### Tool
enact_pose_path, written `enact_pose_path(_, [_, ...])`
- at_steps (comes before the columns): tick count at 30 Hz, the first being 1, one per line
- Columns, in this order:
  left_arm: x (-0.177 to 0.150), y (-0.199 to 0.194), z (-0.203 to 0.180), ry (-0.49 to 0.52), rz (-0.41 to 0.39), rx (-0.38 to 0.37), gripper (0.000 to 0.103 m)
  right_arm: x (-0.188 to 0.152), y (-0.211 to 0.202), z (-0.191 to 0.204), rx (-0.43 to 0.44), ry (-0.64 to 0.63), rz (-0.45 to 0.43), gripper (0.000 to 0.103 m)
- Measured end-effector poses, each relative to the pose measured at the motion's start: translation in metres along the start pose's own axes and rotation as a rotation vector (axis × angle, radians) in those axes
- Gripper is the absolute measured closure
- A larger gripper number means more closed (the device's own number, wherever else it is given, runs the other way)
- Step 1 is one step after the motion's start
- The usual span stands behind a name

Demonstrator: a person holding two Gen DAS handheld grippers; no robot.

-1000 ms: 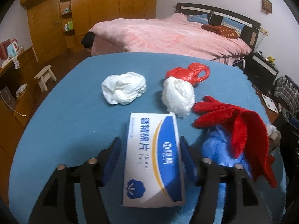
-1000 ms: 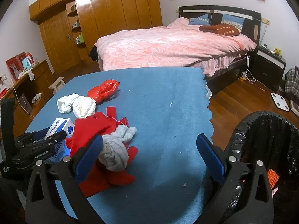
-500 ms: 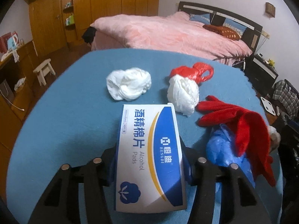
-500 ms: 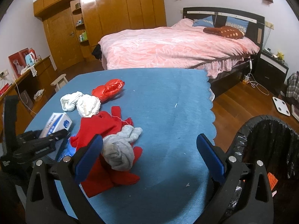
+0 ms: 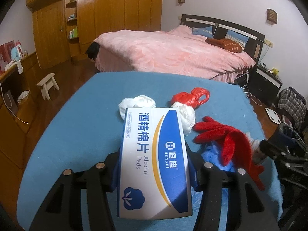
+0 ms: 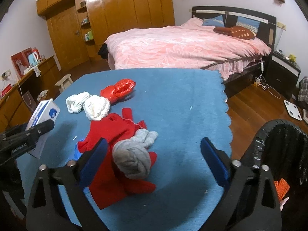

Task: Collect trash
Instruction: 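Grasp the blue-and-white alcohol pads box with the left tool, then grasp the grey sock with the right tool while the left tool holds the box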

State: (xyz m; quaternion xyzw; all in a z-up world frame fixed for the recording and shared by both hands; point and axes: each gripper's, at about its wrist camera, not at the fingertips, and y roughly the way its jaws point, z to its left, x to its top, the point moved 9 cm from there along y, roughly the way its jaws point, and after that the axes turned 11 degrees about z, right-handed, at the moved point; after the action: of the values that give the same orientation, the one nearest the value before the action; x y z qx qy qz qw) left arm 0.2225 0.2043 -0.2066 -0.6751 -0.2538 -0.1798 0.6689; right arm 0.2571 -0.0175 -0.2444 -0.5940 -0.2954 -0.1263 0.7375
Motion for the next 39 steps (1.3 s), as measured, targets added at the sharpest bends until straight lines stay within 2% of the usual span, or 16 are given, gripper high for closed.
enact_pose_path(2, [0.000, -0.002, -0.004, 0.006, -0.004, -0.004, 0.049, -0.002, 0.005, 0.003, 0.006, -0.003, 0.017, 0.021])
enact_pose_path(7, [-0.002, -0.004, -0.011, 0.017, -0.004, -0.015, 0.049, -0.011, 0.018, 0.007, 0.036, 0.002, 0.067, 0.024])
enact_pose_path(9, [-0.002, -0.005, -0.013, 0.019, -0.004, -0.015, 0.049, -0.013, 0.019, 0.009, 0.046, 0.000, 0.074, 0.028])
enact_pose_path(12, [-0.002, -0.006, -0.015, 0.022, -0.003, -0.019, 0.049, -0.013, 0.021, 0.016, 0.075, -0.016, 0.087, 0.040])
enact_pose_path(14, [-0.001, -0.009, -0.018, 0.026, -0.008, -0.023, 0.049, -0.014, 0.021, 0.021, 0.102, -0.024, 0.099, 0.055])
enact_pose_path(16, [0.000, -0.012, -0.019, 0.029, -0.013, -0.024, 0.049, -0.015, 0.020, 0.026, 0.130, -0.035, 0.109, 0.064])
enact_pose_path(17, [0.000, -0.013, -0.020, 0.030, -0.015, -0.024, 0.049, -0.015, 0.018, 0.028, 0.131, -0.041, 0.110, 0.065])
enact_pose_path(29, [0.003, -0.035, -0.036, 0.053, -0.035, -0.037, 0.049, 0.001, -0.031, 0.022, 0.138, -0.038, 0.016, 0.068])
enact_pose_path(39, [0.013, -0.060, -0.067, 0.091, -0.077, -0.075, 0.049, 0.012, -0.078, 0.009, 0.127, -0.030, -0.058, 0.068])
